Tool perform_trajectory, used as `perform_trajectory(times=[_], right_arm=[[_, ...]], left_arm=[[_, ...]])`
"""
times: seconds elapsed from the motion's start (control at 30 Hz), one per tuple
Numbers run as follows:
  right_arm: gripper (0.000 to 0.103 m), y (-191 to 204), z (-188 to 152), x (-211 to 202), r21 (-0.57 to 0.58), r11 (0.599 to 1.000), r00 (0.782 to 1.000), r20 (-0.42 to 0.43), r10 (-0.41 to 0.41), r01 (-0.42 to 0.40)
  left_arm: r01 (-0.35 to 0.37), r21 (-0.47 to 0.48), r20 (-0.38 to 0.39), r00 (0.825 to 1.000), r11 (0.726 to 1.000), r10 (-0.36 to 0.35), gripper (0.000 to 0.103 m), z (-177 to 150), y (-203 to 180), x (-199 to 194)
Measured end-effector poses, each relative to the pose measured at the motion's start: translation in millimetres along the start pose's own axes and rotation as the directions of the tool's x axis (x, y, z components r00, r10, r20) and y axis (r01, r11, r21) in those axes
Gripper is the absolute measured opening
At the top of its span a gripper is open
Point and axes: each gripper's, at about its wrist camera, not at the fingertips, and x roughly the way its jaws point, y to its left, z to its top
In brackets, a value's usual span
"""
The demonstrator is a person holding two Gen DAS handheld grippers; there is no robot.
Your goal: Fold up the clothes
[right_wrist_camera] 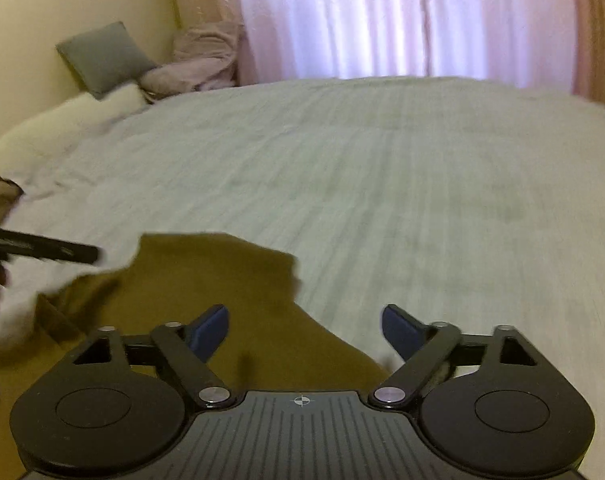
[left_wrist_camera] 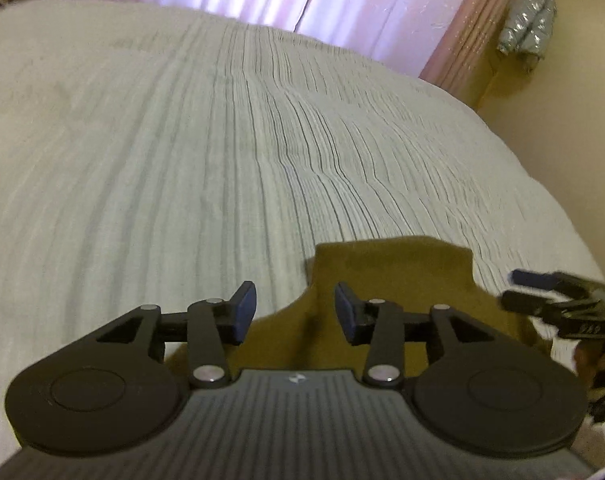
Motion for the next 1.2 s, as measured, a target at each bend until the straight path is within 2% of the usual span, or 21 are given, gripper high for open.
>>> perform_trajectory(times=[0.1, 0.17, 0.2, 0.23, 0.27, 0.3, 0.4, 0.47, 0.57, 0.6, 0.7, 0.77, 0.8, 0.83, 0.87, 0.9, 0.93, 0.97, 1.07, 1.13, 1.2], right_arm=[[0.076, -10.7, 1.2, 23.5, 0.054, 0.998, 0.999, -0.015, 0.036, -0.035], [0.071, -13.0, 4.9, 34.2, 0.083, 0.995, 0.998, -0.026, 0.059, -0.057], [0.059, -13.1, 6.2, 38.7, 0.089, 0.994, 0.997, -0.033, 0.068, -0.065], [0.042, -13.4, 6.8, 41.3, 0.090, 0.993, 0.996, -0.042, 0.075, -0.071], [0.011, -12.6, 7.5, 42.6, 0.084, 0.992, 0.994, -0.046, 0.095, -0.091], [0.006, -11.5, 7.9, 42.0, 0.076, 0.992, 0.993, -0.046, 0.109, -0.105], [0.006, -7.8, 5.6, 14.7, 0.035, 0.992, 0.993, 0.023, 0.117, -0.118], [0.006, -5.9, 0.4, -15.6, 0.020, 0.989, 0.986, 0.086, 0.145, -0.148], [0.006, 14.5, -21.8, -68.4, -0.102, 0.981, 0.972, 0.152, 0.180, -0.165], [0.006, 24.1, -32.5, -84.0, -0.149, 0.975, 0.969, 0.160, 0.190, -0.166], [0.006, 53.7, -72.1, -108.5, -0.245, 0.960, 0.978, 0.118, 0.172, -0.139], [0.007, 70.4, -99.1, -112.7, -0.292, 0.947, 0.987, 0.047, 0.151, -0.131], [0.007, 74.4, -108.5, -113.6, -0.309, 0.943, 0.992, 0.001, 0.128, -0.122], [0.008, 78.3, -118.0, -114.5, -0.327, 0.938, 0.994, -0.045, 0.104, -0.113], [0.017, 81.2, -125.2, -116.1, -0.341, 0.935, 0.994, -0.080, 0.078, -0.100], [0.031, 80.5, -125.3, -119.8, -0.340, 0.937, 0.995, -0.085, 0.048, -0.075], [0.068, 79.9, -125.5, -123.5, -0.339, 0.939, 0.996, -0.091, 0.019, -0.048], [0.084, 78.6, -123.9, -128.3, -0.332, 0.943, 0.996, -0.086, -0.002, -0.027], [0.084, 68.3, -104.2, -148.4, -0.255, 0.967, 1.000, 0.016, 0.008, -0.003], [0.084, 67.8, -101.2, -130.0, -0.267, 0.963, 1.000, 0.014, -0.023, 0.026], [0.084, 67.2, -98.3, -111.6, -0.280, 0.958, 0.998, 0.012, -0.054, 0.056]], left_arm=[[0.031, -0.030, -0.022, 0.999, 0.999, -0.032, 0.042, -1.3, 3.7, 20.0], [0.048, -0.044, -0.009, 0.999, 0.998, -0.048, 0.041, -1.4, 5.7, 28.7], [0.063, -0.048, -0.001, 0.998, 0.997, -0.063, 0.038, -1.3, 6.9, 31.2], [0.084, -0.052, 0.007, 0.996, 0.995, -0.084, 0.030, -1.4, 7.6, 32.3], [0.120, -0.051, 0.008, 0.993, 0.991, -0.119, 0.005, -1.5, 8.4, 32.6], [0.140, -0.034, 0.025, 0.990, 0.990, -0.140, 0.005, -3.9, 8.0, 26.0], [0.182, 0.030, 0.087, 0.979, 0.983, -0.184, 0.004, -14.7, 6.4, -1.9], [0.225, 0.076, 0.130, 0.964, 0.971, -0.233, 0.004, -31.1, 4.9, -35.4], [0.257, 0.131, 0.171, 0.945, 0.957, -0.278, 0.004, -65.7, -1.0, -76.5], [0.250, 0.145, 0.162, 0.948, 0.957, -0.273, 0.004, -80.0, -2.5, -84.7], [0.210, 0.193, 0.109, 0.966, 0.958, -0.234, 0.005, -121.7, -7.4, -101.2], [0.171, 0.231, 0.057, 0.980, 0.958, -0.188, 0.007, -142.3, -9.8, -104.0], [0.147, 0.252, 0.037, 0.986, 0.956, -0.161, 0.013, -150.8, -10.3, -106.5], [0.128, 0.278, 0.026, 0.990, 0.952, -0.140, 0.014, -154.8, -11.6, -111.1], [0.110, 0.305, 0.017, 0.992, 0.946, -0.121, 0.016, -157.5, -13.2, -116.2], [0.109, 0.318, 0.020, 0.992, 0.942, -0.121, 0.019, -156.0, -13.2, -122.1], [0.112, 0.326, 0.025, 0.992, 0.939, -0.127, 0.019, -153.2, -12.7, -128.3], [0.115, 0.335, 0.030, 0.991, 0.935, -0.133, 0.020, -150.5, -12.3, -134.4], [0.098, 0.291, 0.131, 0.981, 0.952, -0.141, 0.022, -123.6, -12.0, -144.6], [0.074, 0.272, 0.173, 0.977, 0.959, -0.124, 0.029, -99.8, -22.3, -128.7], [0.046, 0.270, 0.166, 0.982, 0.962, -0.094, 0.030, -84.2, -29.9, -104.2]])
